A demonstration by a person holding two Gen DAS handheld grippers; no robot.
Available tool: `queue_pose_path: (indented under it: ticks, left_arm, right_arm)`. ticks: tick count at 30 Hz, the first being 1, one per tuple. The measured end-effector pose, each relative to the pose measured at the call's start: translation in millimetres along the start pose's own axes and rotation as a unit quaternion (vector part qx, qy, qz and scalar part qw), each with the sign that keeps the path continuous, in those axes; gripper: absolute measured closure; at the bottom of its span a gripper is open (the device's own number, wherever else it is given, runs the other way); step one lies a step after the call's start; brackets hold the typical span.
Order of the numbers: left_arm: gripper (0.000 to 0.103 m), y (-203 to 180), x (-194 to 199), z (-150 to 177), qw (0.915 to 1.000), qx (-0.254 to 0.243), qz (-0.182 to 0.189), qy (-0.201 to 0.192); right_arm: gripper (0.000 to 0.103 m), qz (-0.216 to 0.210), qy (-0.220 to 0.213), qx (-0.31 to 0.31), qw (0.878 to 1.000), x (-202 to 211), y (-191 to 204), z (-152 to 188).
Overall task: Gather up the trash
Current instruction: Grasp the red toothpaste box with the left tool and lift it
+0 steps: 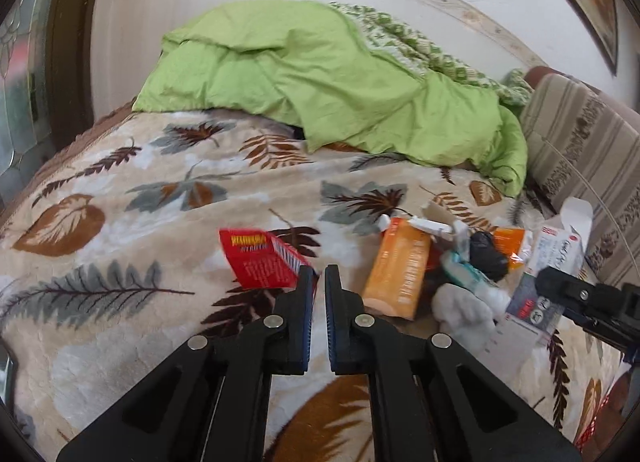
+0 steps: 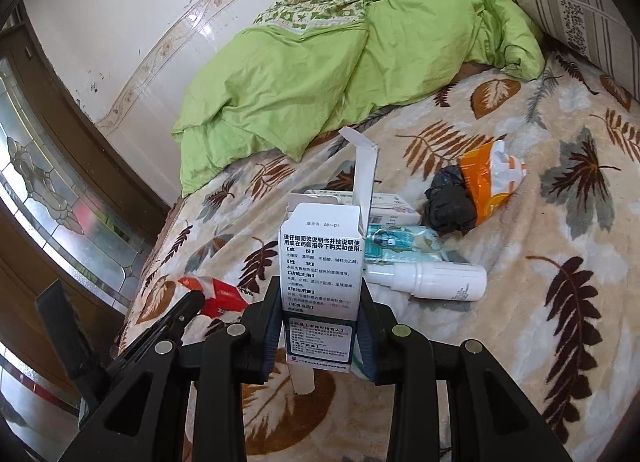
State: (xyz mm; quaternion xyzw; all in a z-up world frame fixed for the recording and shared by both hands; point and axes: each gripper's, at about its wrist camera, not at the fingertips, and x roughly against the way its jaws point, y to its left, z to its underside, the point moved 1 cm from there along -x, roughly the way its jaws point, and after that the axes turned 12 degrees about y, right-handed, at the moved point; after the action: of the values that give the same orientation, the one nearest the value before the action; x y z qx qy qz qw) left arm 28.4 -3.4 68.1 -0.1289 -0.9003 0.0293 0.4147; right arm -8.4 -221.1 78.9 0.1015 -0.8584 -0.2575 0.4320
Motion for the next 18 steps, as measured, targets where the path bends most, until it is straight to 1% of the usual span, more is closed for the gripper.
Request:
queue_pose_path:
  ticks: [3,7,8,9,10,11,13,14,15,17,18]
  left_arm:
    - [0.099,-7,3,4,0.9998,-0.005,0.016,0.007]
    - [0.099,-4,2,9,0.9997,0.005,0.005,0.022]
    - [0.094,2,3,11,0.9994,0.018,0.003,0.028]
    - [0.089,7,3,11,0.9990,0.030,0.009,0.032]
    - [0.074,13,4,12,0.9984,0.043,0.017,0.034]
    - [0.062,22,8,12,0.9972,0.064,0.026,0.028]
    - [0.061,32,15,12,0.9959,0.083,0.034,0.017]
    - [0.058,39,18,10,0.9953,0.091,0.032,0.009]
    - [0.056,43,18,9,0.9953,0.094,0.023,0.006]
    - [0.043,55,13,7,0.9939,0.110,0.002,0.013]
    - [0.041,60,8,7,0.9928,0.117,0.007,0.022]
  right_arm:
    - [0.067,0.003,-0.005,-0.005,1.000,5,-3,2]
    - [0.067,0.013,-0.014,-0.001,1.000,13,-7,5]
    - [0.067,0.012,-0.014,0.001,1.000,14,-7,5]
    - [0.067,0.012,-0.013,0.002,1.000,15,-9,6]
    - [0.067,0.013,-0.013,0.002,1.000,16,-9,6]
    - [0.067,0.014,-0.013,0.003,1.000,16,-10,6]
    - [0.067,0.015,-0.012,0.003,1.000,16,-11,7]
    - [0.067,0.015,-0.012,0.003,1.000,16,-12,6]
    - [0.067,0.014,-0.012,0.002,1.000,16,-13,6]
    - [0.068,0.011,-0.010,0.002,1.000,16,-13,5]
    - [0.068,0.011,-0.010,0.002,1.000,16,-13,5]
